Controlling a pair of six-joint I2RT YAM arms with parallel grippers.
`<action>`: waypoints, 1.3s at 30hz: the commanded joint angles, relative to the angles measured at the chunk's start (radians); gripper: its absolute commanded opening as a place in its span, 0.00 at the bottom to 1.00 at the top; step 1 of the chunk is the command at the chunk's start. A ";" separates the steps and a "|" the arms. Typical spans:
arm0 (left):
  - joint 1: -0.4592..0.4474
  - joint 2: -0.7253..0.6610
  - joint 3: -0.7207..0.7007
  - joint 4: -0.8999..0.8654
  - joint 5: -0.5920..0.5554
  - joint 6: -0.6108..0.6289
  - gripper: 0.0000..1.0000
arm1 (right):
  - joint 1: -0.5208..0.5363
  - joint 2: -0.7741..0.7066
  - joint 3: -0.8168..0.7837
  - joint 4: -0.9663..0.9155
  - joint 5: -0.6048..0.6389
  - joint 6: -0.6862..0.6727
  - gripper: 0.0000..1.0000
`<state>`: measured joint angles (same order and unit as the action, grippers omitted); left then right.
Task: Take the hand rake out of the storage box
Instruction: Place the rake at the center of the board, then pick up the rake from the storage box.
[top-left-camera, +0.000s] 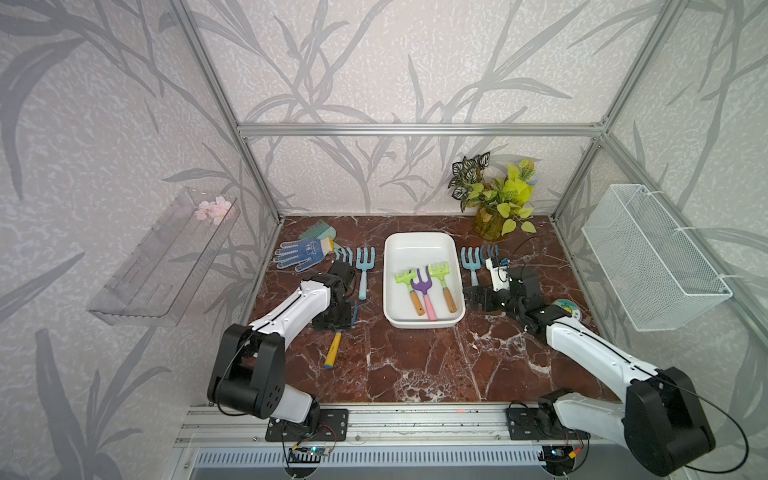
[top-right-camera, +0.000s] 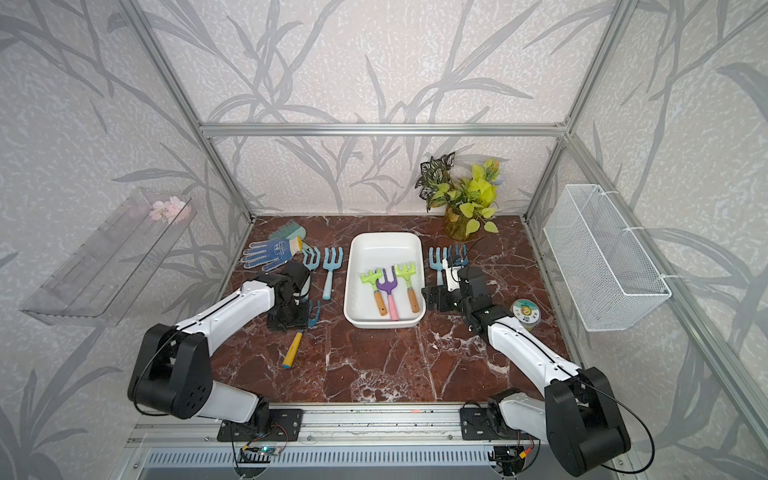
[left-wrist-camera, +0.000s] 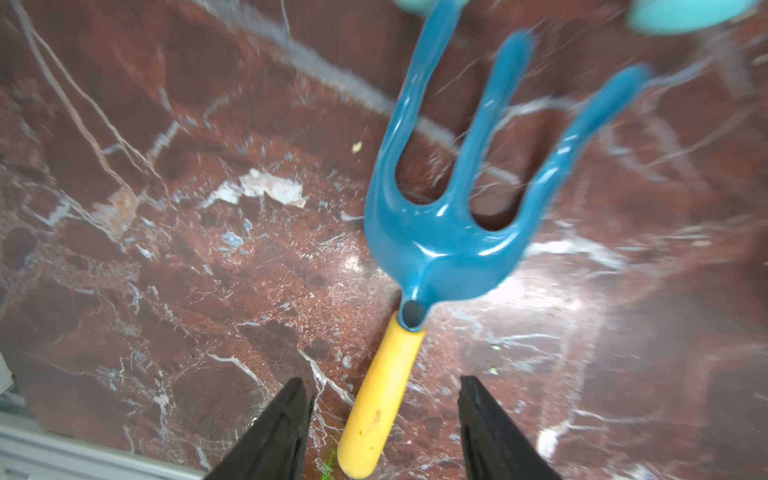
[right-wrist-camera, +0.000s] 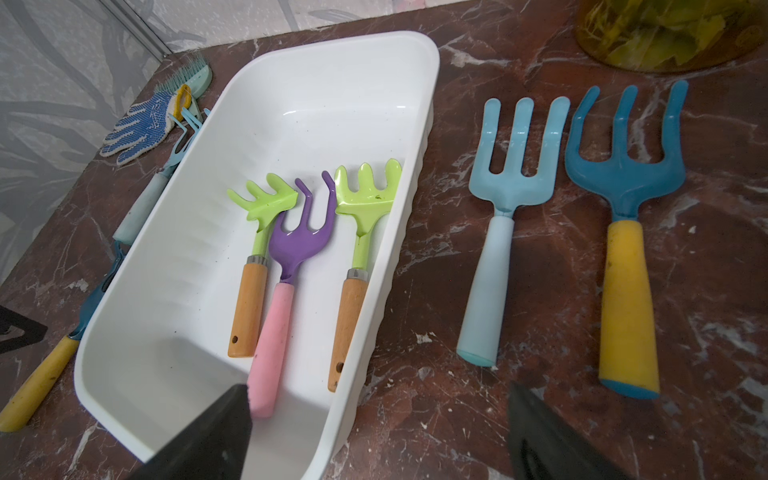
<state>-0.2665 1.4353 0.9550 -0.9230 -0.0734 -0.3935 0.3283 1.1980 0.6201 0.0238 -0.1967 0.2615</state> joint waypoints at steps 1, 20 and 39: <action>-0.010 -0.084 0.002 0.043 0.045 0.012 0.60 | -0.003 -0.005 0.025 -0.006 -0.012 -0.005 0.96; -0.130 -0.149 0.105 0.385 0.270 -0.069 0.60 | 0.013 0.025 0.206 -0.304 -0.139 -0.024 0.91; -0.288 0.009 0.064 0.591 0.212 -0.105 0.65 | 0.150 0.154 0.453 -0.590 0.023 -0.065 0.78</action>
<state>-0.5350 1.4456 1.0145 -0.3801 0.1696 -0.4873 0.4740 1.3216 1.0439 -0.5289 -0.2146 0.2050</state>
